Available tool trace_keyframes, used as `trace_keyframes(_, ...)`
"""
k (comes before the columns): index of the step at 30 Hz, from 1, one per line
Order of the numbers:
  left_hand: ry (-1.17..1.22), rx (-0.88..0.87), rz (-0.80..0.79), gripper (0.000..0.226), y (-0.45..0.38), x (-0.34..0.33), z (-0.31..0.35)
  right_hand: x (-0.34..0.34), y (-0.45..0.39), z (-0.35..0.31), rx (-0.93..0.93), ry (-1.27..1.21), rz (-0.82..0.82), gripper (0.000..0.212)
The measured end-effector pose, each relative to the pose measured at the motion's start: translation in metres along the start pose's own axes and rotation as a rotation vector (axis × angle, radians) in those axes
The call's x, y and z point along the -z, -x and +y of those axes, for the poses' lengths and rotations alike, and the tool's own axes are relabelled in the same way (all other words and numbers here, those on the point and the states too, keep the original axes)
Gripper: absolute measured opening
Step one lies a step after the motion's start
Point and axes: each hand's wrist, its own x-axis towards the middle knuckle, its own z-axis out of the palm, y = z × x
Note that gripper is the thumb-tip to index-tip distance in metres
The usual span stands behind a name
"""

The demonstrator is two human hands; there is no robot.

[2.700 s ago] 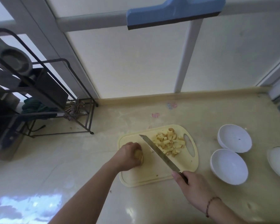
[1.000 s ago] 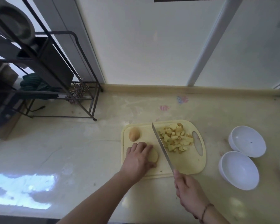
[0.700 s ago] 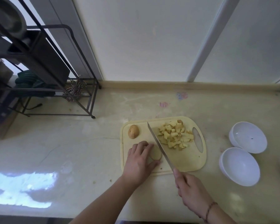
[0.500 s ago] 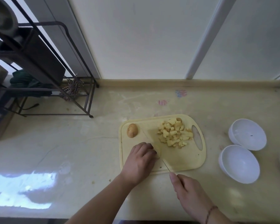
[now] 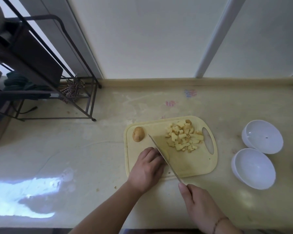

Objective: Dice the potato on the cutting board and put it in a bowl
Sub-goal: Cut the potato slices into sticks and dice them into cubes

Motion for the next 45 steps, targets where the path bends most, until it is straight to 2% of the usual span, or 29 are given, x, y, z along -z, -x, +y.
trace_keyframes(3, -0.007, -0.003, 0.013, 0.017, -0.001, 0.000, 0.000, 0.002, -0.017, -0.016, 0.027, -0.023, -0.004, 0.052)
trace_keyframes(14, 0.039, 0.058, 0.056, 0.009, 0.003, 0.003, 0.000, 0.005, -0.009, -0.004, 0.011, -0.189, 0.012, 0.062)
trace_keyframes(24, 0.091, 0.068, 0.053, 0.009, 0.003, 0.002, -0.002, -0.004, 0.005, 0.008, 0.027, -0.119, -0.017, 0.067)
trace_keyframes(30, 0.115, 0.071, 0.056, 0.009, 0.003, 0.001, -0.003, -0.006, 0.014, 0.015, -0.009, -0.054, 0.007, 0.056)
trace_keyframes(34, 0.108, 0.060, 0.051, 0.008, 0.003, 0.002, -0.003, -0.006, 0.004, 0.001, 0.016, -0.036, -0.019, 0.060)
trace_keyframes(39, 0.108, 0.055, 0.046, 0.008, 0.003, 0.004, -0.002, -0.010, -0.016, -0.019, 0.067, 0.012, 0.010, 0.051)
trace_keyframes(43, 0.110, 0.053, 0.023, 0.007, 0.002, 0.006, -0.001, -0.007, -0.008, -0.017, 0.045, -0.023, 0.013, 0.053)
trace_keyframes(45, 0.102, 0.040, -0.020, 0.006, 0.002, 0.012, -0.001, -0.005, -0.002, -0.014, 0.033, -0.126, -0.016, 0.059)
